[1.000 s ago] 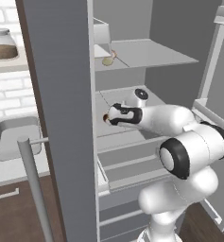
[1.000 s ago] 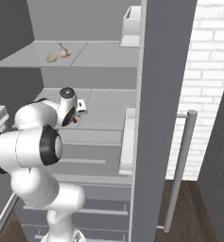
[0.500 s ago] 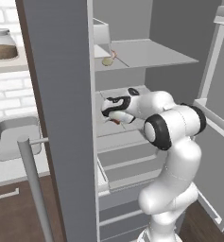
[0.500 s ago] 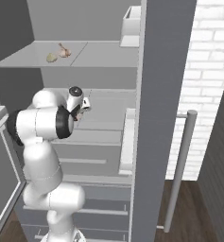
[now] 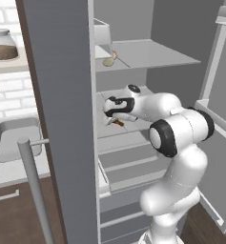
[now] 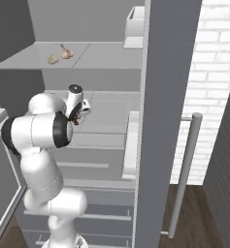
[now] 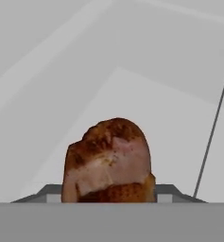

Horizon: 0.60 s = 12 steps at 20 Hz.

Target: Place one garlic and one chicken drumstick in each tupperware on the nearby counter, to pack two identical lunches.

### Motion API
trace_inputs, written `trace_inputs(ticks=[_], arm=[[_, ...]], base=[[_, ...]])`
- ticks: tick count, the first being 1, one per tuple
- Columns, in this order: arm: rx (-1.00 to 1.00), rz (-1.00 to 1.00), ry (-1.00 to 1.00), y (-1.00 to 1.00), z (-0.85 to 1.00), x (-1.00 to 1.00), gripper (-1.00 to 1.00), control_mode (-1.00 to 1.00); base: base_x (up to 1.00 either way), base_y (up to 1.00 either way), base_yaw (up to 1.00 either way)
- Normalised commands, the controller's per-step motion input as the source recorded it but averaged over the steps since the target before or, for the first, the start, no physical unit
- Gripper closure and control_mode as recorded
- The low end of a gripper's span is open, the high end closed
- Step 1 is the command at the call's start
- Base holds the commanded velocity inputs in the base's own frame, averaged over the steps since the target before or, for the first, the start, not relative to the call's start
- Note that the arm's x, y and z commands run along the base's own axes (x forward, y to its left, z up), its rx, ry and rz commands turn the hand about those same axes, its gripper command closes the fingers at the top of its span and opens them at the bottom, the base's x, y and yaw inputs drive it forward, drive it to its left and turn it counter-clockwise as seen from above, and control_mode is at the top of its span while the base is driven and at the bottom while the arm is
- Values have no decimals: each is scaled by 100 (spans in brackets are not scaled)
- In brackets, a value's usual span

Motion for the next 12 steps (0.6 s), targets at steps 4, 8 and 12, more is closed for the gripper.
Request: trace_inputs(ticks=[4,8,12], arm=[[2,0,-4,-31,24,-100,100,-100],[7,0,-15,-55,90,-100,100,-100],[1,0,0,-34,99,-100,100,-100]], base=[[0,0,0],[0,0,0],[0,0,0]])
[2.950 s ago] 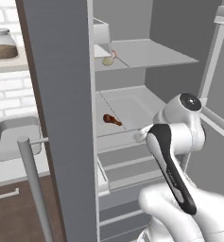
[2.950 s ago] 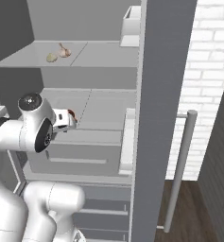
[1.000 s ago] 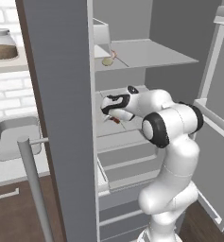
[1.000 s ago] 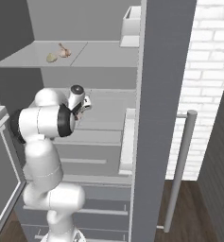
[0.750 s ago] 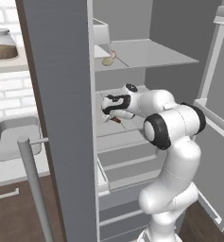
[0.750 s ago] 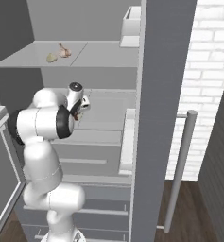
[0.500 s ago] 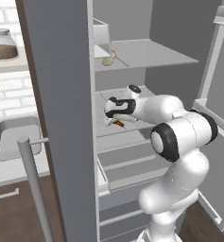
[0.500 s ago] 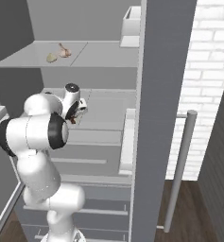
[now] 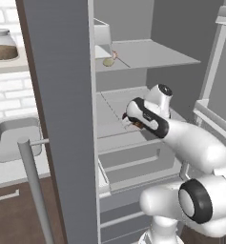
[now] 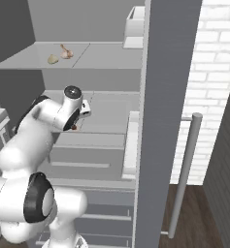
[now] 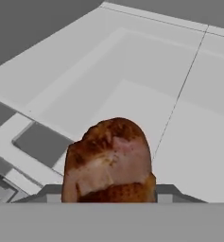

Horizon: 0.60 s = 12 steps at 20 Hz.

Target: Place one garlic and one chicken drumstick in each tupperware on the nearby counter, to pack two identical lunches.

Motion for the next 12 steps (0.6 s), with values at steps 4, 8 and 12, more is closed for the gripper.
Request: trace_inputs(ticks=[4,8,12], arm=[[0,0,0,-25,78,-100,100,-100],[0,-1,0,-21,75,-100,100,-100],[0,-2,-1,-32,37,-100,100,-100]], base=[[0,0,0],[0,0,0],[0,0,0]])
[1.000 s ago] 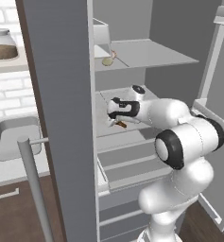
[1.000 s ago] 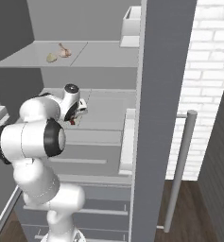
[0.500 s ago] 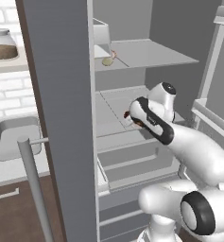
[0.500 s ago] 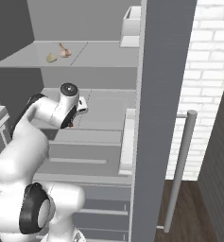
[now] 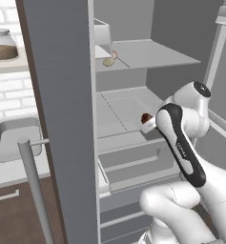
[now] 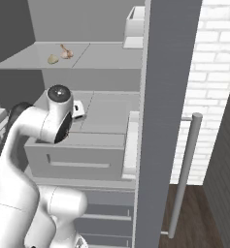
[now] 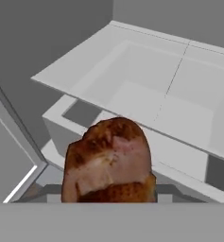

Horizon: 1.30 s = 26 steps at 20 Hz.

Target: Place one garlic and one chicken drumstick in each tupperware on the nearby counter, to pack two identical lunches.

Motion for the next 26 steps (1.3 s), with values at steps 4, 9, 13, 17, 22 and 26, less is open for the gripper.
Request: trace_inputs(ticks=[4,9,13,17,22,26], arm=[[0,-4,0,-38,27,-100,100,-100],[0,-14,2,-15,15,-100,100,-100],[0,-22,5,-1,0,-94,100,-100],[-2,-15,0,0,0,-94,100,-100],[0,0,0,0,0,0,100,100],[0,0,0,0,0,0,100,100]], base=[[0,0,0],[0,0,0],[0,0,0],[0,0,0],[-100,-17,-2],[-100,-15,15]])
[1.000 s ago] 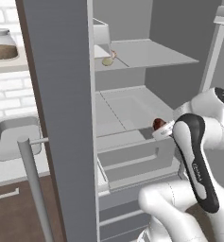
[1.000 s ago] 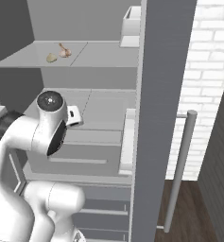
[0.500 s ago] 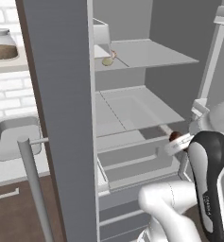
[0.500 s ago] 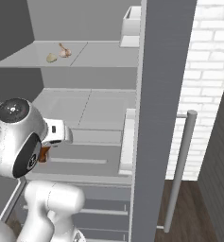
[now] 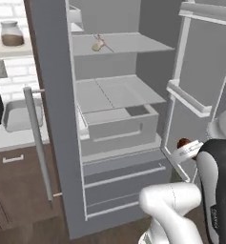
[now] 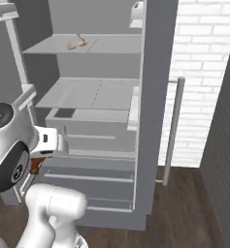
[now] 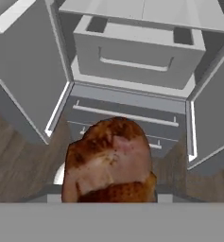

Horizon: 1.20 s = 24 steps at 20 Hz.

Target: Place one garlic and one chicken drumstick in each tupperware on the nearby counter, to pack two identical lunches.

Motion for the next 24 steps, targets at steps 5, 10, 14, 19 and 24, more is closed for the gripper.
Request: trace_inputs(ticks=[5,10,14,19,24], arm=[[0,0,0,0,0,0,100,100],[0,0,0,0,0,0,100,100],[0,0,0,0,0,0,100,100],[0,0,0,0,0,0,100,100],[0,0,0,0,0,0,100,100]], base=[[-87,0,61],[-28,28,77],[18,91,66],[51,100,56],[100,71,15]])
